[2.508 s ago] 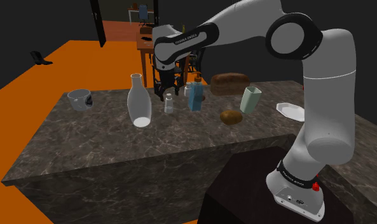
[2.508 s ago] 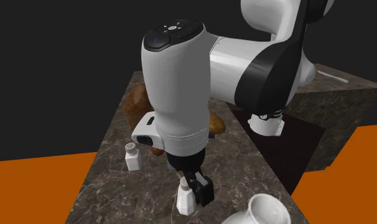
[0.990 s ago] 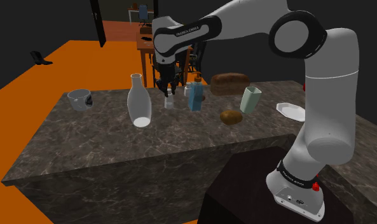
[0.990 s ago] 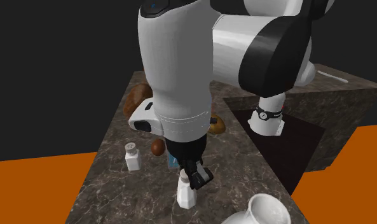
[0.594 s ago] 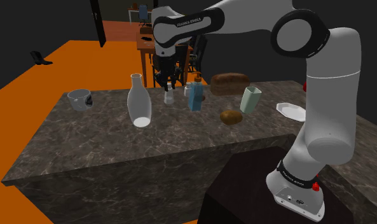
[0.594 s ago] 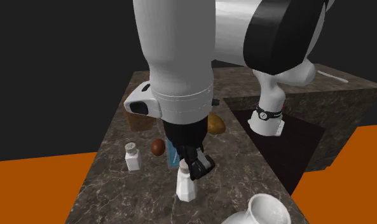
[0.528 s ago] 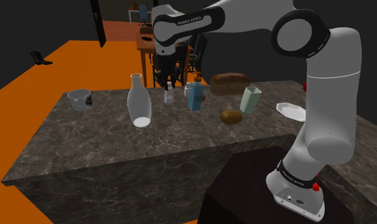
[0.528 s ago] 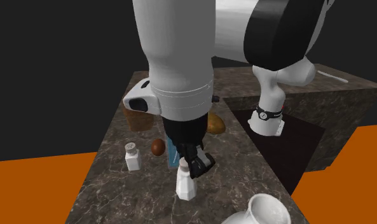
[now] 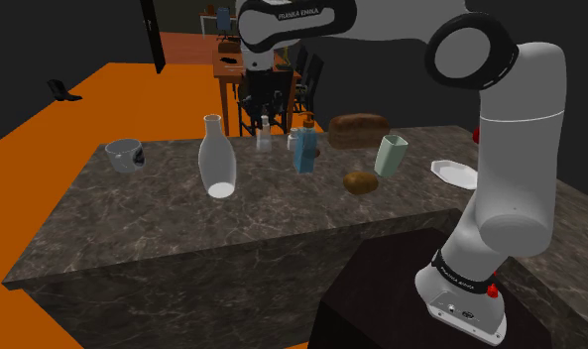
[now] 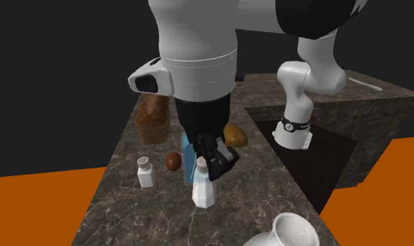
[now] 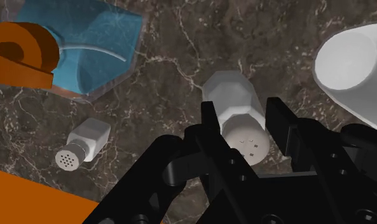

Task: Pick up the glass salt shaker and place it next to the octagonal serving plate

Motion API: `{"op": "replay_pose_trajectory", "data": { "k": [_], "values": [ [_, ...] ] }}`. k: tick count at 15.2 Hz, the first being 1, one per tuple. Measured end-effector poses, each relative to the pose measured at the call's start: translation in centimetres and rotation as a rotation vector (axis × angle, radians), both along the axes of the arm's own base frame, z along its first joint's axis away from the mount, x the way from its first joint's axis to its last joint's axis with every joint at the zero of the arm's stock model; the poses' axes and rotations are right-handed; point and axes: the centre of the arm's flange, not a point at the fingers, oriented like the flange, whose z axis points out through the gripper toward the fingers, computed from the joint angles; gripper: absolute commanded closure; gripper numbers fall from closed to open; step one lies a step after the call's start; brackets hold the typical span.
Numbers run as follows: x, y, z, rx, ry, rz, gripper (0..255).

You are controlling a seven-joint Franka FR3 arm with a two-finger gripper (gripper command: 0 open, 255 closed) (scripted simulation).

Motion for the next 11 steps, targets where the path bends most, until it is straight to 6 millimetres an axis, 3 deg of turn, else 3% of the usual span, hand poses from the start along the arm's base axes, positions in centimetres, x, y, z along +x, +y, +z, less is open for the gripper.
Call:
{"op": "replay_pose_trajectory", "data": {
  "k": [11],
  "values": [
    [0.0,0.1,5.7,0.000,0.000,0.000,255]
  ]
}}
